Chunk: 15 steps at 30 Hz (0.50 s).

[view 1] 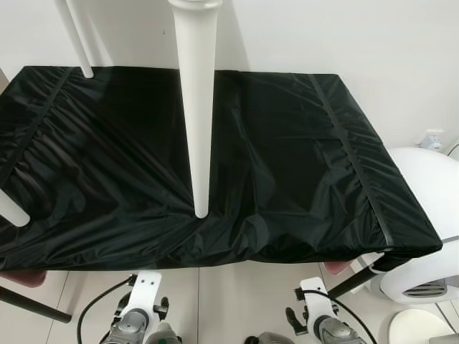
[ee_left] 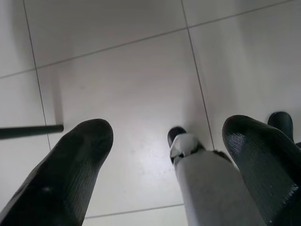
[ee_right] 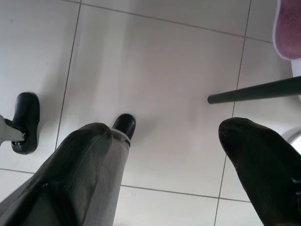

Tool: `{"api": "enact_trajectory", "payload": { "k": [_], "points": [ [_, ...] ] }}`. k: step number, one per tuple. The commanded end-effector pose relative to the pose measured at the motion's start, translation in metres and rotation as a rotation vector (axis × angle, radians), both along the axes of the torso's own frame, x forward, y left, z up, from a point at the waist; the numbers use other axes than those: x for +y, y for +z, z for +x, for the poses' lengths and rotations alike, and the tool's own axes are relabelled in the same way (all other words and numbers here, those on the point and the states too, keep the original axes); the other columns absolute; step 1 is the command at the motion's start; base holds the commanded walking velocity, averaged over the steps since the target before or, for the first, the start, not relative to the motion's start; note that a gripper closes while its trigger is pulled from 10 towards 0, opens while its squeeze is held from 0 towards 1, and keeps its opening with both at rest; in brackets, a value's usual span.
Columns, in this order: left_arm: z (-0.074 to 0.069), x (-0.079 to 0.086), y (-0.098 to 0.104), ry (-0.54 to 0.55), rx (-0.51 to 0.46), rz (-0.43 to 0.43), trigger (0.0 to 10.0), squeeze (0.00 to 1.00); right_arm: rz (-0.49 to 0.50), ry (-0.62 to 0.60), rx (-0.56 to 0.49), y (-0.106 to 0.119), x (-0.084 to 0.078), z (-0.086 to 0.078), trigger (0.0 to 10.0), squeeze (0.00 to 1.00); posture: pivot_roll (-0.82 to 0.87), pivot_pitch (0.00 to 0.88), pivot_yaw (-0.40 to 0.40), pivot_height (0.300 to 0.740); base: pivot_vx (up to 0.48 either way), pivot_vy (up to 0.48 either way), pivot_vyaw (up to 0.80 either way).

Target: Building children table

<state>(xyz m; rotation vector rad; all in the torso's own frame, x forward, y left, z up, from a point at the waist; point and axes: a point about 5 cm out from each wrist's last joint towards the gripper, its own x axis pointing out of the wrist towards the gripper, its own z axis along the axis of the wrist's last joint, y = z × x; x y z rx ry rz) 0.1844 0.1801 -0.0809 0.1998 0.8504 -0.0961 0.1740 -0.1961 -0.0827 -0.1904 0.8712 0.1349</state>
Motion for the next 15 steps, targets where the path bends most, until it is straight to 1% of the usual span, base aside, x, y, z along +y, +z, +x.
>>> {"api": "enact_trajectory", "payload": {
  "k": [1, 6, 9, 11, 12, 13, 15],
  "points": [
    [-0.0082, 0.0042, -0.0039, 0.025, 0.030, 0.011, 10.0, 0.00, -0.006, -0.006, 0.033, -0.0033, -0.0035, -0.0075, 10.0, 0.00, 0.03, 0.026, -0.035, 0.740, 0.000, 0.000, 0.00],
    [-0.0086, 0.0047, -0.0040, 0.030, 0.031, 0.010, 10.0, 0.00, -0.006, -0.007, 0.037, -0.0037, -0.0038, -0.0083, 10.0, 0.00, 0.03, 0.030, -0.037, 0.740, 0.000, 0.000, 0.00],
    [-0.0029, 0.0048, -0.0011, 0.067, 0.004, -0.014, 10.0, 0.00, 0.006, -0.031, 0.030, -0.0034, -0.0044, -0.0081, 10.0, 0.00, 0.02, 0.022, -0.037, 0.740, 0.000, 0.000, 0.00],
    [-0.0015, 0.0051, -0.0002, 0.077, -0.004, -0.019, 10.0, 0.00, 0.010, -0.038, 0.027, -0.0033, -0.0046, -0.0080, 10.0, 0.00, 0.02, 0.022, -0.037, 0.740, 0.000, 0.000, 0.00],
    [-0.0007, 0.0068, 0.0004, 0.103, -0.011, -0.025, 10.0, 0.00, 0.018, -0.053, 0.026, -0.0034, -0.0051, -0.0085, 10.0, 0.00, 0.01, 0.019, -0.031, 0.740, 0.000, 0.000, 0.00],
    [-0.0007, 0.0068, 0.0004, 0.103, -0.011, -0.025, 10.0, 0.00, 0.018, -0.053, 0.026, -0.0034, -0.0051, -0.0085, 10.0, 0.00, 0.01, 0.019, -0.031, 0.740, 0.000, 0.000, 0.00],
    [-0.0017, 0.0099, 0.0004, 0.136, -0.014, -0.030, 10.0, 0.00, 0.026, -0.072, 0.031, -0.0041, -0.0066, -0.0107, 10.0, 0.00, 0.01, 0.023, -0.029, 0.740, 0.000, 0.000, 0.00]
  ]
}}
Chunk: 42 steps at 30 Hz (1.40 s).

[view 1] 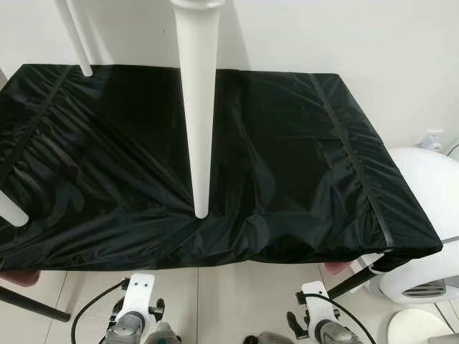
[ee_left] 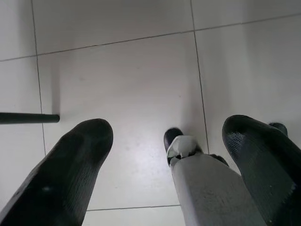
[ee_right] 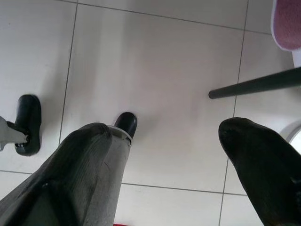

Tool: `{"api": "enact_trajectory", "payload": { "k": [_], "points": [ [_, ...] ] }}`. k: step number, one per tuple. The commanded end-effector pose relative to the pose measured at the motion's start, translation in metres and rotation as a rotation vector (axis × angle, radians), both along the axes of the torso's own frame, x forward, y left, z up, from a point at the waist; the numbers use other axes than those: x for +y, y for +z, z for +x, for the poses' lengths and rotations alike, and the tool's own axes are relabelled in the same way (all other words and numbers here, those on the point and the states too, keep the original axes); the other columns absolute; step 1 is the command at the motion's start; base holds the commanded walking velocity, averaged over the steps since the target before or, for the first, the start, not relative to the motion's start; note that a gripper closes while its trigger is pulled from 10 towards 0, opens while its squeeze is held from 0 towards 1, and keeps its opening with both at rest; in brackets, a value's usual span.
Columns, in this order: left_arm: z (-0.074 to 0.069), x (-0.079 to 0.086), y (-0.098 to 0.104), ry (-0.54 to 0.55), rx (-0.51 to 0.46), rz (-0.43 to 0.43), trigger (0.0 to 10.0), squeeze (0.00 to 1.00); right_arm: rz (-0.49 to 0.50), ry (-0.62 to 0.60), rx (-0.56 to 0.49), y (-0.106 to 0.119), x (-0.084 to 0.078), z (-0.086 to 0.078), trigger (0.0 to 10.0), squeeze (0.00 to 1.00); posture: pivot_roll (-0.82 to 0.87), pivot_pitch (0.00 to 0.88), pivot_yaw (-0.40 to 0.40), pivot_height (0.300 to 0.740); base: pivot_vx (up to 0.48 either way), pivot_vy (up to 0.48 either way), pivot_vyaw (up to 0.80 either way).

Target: Building children table

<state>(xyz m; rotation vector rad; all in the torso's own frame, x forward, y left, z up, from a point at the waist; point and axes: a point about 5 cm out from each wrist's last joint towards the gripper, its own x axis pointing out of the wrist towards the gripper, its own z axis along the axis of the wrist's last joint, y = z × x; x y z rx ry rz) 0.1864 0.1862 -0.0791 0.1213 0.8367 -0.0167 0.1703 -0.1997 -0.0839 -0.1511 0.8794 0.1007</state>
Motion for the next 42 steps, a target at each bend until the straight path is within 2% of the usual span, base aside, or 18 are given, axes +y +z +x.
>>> {"api": "enact_trajectory", "payload": {
  "k": [1, 5, 18, 31, 42],
  "points": [
    [-0.004, 0.004, -0.001, 0.036, 0.006, 0.009, 10.0, 0.00, 0.007, -0.025, 0.025, -0.003, -0.003, -0.007, 10.0, 0.00, 0.01, 0.023, -0.029, 0.740, 0.000, 0.000, 0.00],
    [-0.008, 0.004, -0.003, 0.043, 0.018, 0.004, 10.0, 0.00, 0.005, -0.039, 0.049, -0.006, -0.005, -0.015, 10.0, 0.00, 0.01, 0.034, -0.029, 0.740, 0.000, 0.000, 0.00],
    [-0.006, 0.000, -0.003, 0.047, 0.011, -0.008, 10.0, 0.00, 0.009, -0.052, 0.049, -0.007, -0.007, -0.019, 10.0, 0.00, 0.00, 0.042, -0.031, 0.740, 0.000, 0.000, 0.00],
    [-0.003, -0.001, -0.002, 0.053, 0.004, -0.014, 10.0, 0.00, 0.015, -0.059, 0.042, -0.005, -0.001, -0.010, 10.0, 0.00, 0.01, 0.058, -0.029, 0.740, 0.000, -0.294, 0.00],
    [-0.004, -0.001, -0.002, 0.060, 0.006, -0.015, 10.0, 0.00, 0.014, -0.065, 0.045, -0.005, -0.006, -0.013, 10.0, 0.00, 0.00, 0.064, -0.030, 0.740, 0.000, -0.303, 0.00]
  ]
}}
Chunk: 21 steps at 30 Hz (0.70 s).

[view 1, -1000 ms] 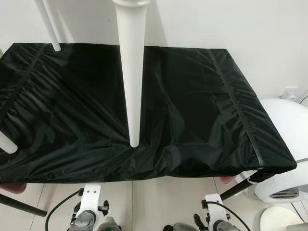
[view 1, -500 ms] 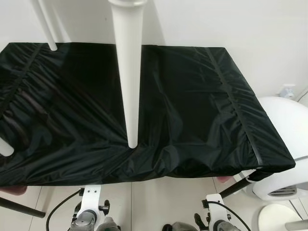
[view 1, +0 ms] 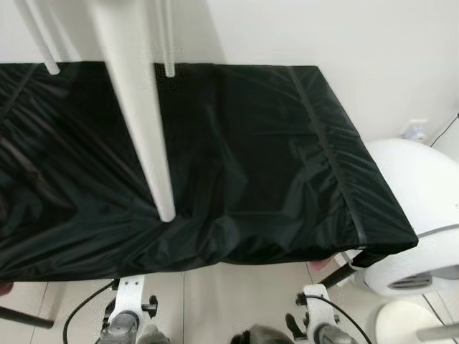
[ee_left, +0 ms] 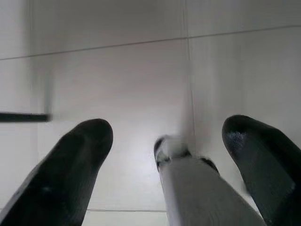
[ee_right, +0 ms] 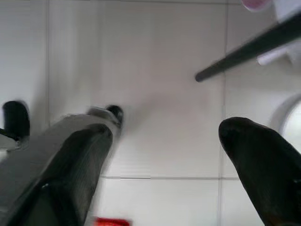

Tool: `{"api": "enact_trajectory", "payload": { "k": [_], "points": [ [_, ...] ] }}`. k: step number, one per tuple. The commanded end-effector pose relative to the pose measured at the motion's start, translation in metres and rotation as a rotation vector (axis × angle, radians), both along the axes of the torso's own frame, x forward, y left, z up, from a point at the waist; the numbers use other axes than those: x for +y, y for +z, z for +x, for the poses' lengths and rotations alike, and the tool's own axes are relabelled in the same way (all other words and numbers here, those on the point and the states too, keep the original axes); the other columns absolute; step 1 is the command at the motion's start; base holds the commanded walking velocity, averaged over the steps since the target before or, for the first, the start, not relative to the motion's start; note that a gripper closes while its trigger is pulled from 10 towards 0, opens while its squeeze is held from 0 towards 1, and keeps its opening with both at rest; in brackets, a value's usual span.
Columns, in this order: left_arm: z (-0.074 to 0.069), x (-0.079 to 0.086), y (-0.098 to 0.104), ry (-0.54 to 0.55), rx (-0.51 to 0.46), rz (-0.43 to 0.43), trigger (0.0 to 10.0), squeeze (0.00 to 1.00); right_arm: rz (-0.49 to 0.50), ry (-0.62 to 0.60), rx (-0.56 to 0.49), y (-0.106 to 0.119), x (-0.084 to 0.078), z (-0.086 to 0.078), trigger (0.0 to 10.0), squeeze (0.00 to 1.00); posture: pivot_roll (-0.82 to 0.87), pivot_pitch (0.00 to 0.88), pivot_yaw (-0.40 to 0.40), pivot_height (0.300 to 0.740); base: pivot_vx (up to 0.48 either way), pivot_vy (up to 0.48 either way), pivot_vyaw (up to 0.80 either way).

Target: Building children table

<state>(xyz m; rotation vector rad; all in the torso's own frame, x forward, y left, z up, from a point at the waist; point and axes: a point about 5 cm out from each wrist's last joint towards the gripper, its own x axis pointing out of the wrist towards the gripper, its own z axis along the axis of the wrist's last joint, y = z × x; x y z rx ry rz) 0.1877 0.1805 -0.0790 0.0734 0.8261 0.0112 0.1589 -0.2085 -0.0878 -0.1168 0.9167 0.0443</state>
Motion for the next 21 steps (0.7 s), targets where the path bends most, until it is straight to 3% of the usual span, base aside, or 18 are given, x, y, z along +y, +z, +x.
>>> {"api": "enact_trajectory", "payload": {
  "k": [1, 21],
  "points": [
    [-0.0051, 0.0050, -0.0022, 0.018, 0.018, 0.016, 10.0, 0.00, 0.009, 0.000, 0.010, -0.0013, 0.0025, -0.0017, 10.0, 0.00, 0.01, 0.064, -0.031, 0.740, 0.000, -0.322, 0.00],
    [-0.0057, 0.0052, -0.0025, 0.036, 0.019, 0.009, 10.0, 0.00, 0.010, 0.020, -0.008, 0.0004, 0.0066, 0.0035, 10.0, 0.00, 0.01, 0.061, -0.036, 0.740, 0.000, -0.324, 0.00]
  ]
}}
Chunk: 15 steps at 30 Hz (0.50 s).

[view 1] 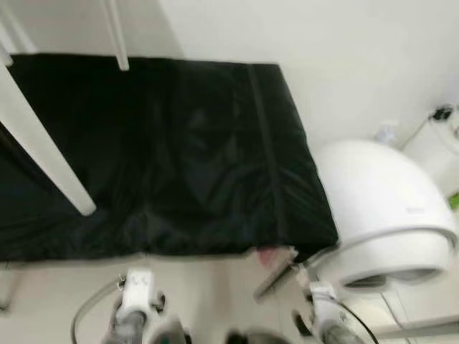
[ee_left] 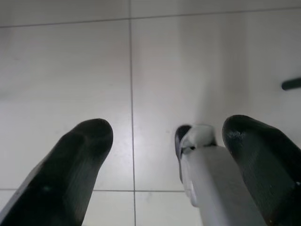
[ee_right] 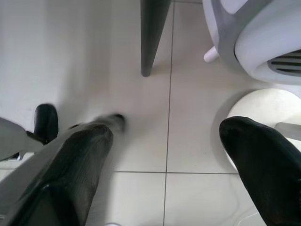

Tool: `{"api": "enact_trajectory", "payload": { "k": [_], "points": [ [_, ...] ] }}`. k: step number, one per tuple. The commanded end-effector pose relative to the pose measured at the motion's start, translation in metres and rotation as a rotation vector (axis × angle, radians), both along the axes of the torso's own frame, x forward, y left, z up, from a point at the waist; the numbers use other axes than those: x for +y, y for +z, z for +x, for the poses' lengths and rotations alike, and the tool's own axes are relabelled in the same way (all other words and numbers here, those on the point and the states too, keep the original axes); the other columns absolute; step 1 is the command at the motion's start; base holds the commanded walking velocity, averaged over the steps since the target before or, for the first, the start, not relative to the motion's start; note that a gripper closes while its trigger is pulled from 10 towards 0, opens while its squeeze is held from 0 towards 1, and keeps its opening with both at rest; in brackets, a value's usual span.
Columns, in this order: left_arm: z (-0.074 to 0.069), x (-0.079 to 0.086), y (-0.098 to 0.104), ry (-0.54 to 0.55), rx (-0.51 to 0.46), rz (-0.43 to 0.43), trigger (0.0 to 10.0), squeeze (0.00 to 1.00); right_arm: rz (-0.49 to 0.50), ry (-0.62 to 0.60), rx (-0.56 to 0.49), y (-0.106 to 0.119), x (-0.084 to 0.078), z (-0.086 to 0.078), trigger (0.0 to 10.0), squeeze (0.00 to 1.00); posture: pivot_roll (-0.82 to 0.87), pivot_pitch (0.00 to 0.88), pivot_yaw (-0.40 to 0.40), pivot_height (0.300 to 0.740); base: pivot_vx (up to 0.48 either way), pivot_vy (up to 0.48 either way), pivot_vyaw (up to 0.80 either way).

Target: Building children table

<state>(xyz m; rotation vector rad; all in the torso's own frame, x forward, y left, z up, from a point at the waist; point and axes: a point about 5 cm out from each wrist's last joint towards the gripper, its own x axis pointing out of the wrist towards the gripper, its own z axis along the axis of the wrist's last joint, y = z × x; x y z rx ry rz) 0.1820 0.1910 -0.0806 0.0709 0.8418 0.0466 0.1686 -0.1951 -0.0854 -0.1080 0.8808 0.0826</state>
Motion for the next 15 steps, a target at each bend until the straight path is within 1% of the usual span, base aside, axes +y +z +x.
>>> {"api": "enact_trajectory", "payload": {
  "k": [1, 5, 15],
  "points": [
    [-0.0002, -0.0054, -0.0010, 0.004, 0.005, -0.002, 10.0, 0.00, -0.015, -0.009, 0.025, -0.0021, -0.0067, -0.0063, 10.0, 0.00, 0.01, 0.060, -0.037, 0.740, 0.000, -0.322, 0.00],
    [-0.0004, -0.0054, -0.0010, 0.005, 0.004, 0.000, 10.0, 0.00, -0.016, -0.005, 0.024, -0.0021, -0.0068, -0.0065, 10.0, 0.00, 0.01, 0.059, -0.038, 0.740, 0.000, -0.280, 0.00],
    [0.0003, -0.0018, -0.0004, 0.054, 0.001, -0.005, 10.0, 0.00, -0.013, 0.011, -0.001, 0.0007, -0.0062, -0.0013, 10.0, 0.00, 0.01, 0.055, -0.041, 0.740, 0.000, 0.000, 0.00]
  ]
}}
